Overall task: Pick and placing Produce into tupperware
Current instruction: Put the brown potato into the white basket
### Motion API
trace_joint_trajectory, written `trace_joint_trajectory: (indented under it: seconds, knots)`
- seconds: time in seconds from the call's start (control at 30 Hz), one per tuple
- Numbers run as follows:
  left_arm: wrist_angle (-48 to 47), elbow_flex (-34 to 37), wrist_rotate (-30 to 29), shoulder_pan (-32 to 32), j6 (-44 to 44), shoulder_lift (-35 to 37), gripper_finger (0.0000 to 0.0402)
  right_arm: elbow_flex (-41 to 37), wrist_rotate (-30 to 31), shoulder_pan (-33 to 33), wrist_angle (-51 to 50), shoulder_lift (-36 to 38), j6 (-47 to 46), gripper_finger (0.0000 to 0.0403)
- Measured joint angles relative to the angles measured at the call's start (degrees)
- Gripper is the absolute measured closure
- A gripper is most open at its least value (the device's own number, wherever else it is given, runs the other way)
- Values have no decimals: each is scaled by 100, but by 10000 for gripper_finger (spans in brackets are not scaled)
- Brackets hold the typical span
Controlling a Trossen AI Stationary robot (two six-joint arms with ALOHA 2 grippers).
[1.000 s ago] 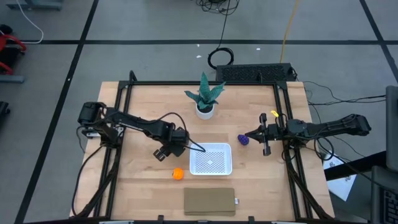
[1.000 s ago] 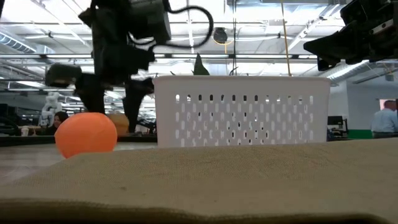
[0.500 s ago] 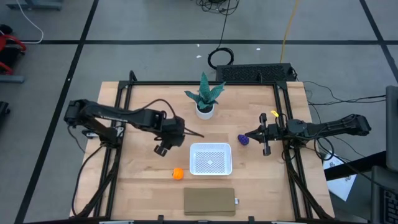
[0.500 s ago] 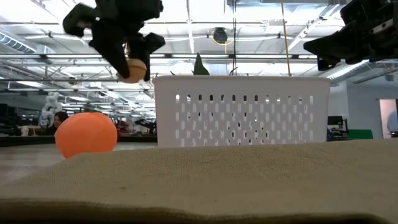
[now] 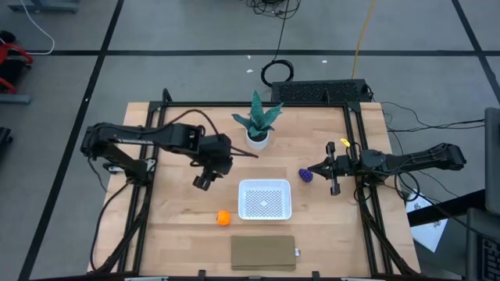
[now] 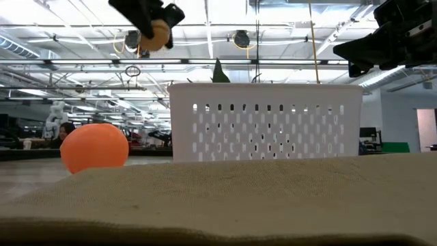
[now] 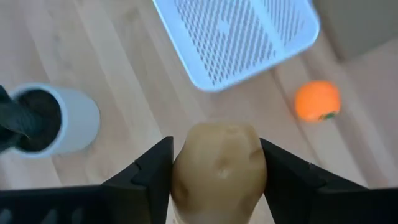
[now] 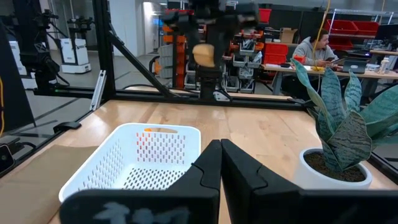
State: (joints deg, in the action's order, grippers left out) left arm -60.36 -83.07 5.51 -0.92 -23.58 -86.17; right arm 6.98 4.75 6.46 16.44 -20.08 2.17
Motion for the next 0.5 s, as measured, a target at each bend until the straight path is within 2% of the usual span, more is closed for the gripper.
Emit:
trace_joint_trajectory:
  seconds: [0.33, 0.5]
  knots:
    - [-4, -162, 58, 171, 129, 0, 218, -2, 0, 0, -2, 2, 0, 403]
    - [12, -162, 42, 171, 199, 0, 208, 0, 0, 0, -2, 2, 0, 403]
